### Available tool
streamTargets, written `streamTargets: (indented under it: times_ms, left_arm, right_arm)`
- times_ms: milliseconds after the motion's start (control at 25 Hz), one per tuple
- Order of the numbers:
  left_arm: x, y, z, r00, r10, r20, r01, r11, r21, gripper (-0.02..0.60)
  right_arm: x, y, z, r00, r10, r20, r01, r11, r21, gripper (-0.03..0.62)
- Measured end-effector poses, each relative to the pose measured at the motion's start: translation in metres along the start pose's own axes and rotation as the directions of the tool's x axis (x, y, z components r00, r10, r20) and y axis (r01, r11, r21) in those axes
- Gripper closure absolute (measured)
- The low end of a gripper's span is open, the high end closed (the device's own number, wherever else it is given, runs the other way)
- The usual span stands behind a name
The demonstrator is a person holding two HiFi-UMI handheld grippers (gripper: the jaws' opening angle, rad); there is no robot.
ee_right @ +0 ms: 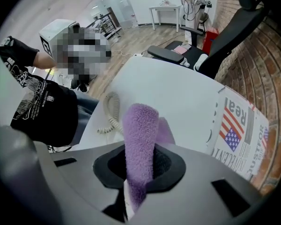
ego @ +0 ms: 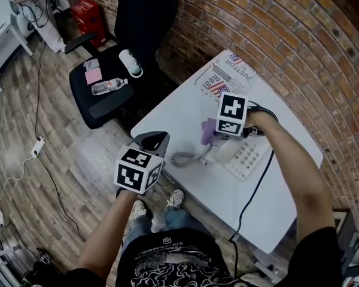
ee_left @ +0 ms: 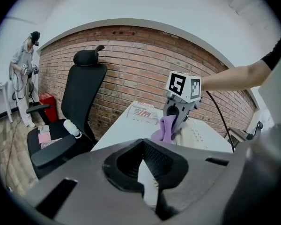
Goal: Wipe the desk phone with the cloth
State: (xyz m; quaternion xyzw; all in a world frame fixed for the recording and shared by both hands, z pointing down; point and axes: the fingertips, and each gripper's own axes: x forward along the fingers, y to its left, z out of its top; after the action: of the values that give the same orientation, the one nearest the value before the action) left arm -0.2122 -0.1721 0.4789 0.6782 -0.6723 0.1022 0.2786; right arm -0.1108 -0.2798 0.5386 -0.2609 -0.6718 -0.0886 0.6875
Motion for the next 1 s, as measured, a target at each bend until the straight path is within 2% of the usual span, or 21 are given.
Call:
streamTargets:
  times_ms: [240, 520, 1000]
  left_arm:
    - [-0.016, 0.006, -0.007, 1.0, -0.017, -0.003, 0.017, 1.0, 0.005, 0.575]
    - [-0.034, 0.01, -0.015, 0.999, -0.04, -0.001, 0.04, 0.999, 0.01, 0.575]
    - [-0.061, 0.009, -0.028, 0.995, -0.095, -0.008, 0.095, 0.995, 0.042, 0.575]
  right_arm:
    - [0.006, 0.019, 0.013, 1.0, 0.003, 0.025, -0.004, 0.999, 0.042, 0.549]
    - [0.009, 0.033, 0.025, 0.996, -0.007, 0.087, -0.006, 0.99, 0.142, 0.549]
    - [0.017, 0.061, 0.039, 0.99, -0.058, 0.126, 0.026, 0.97, 0.243, 0.549]
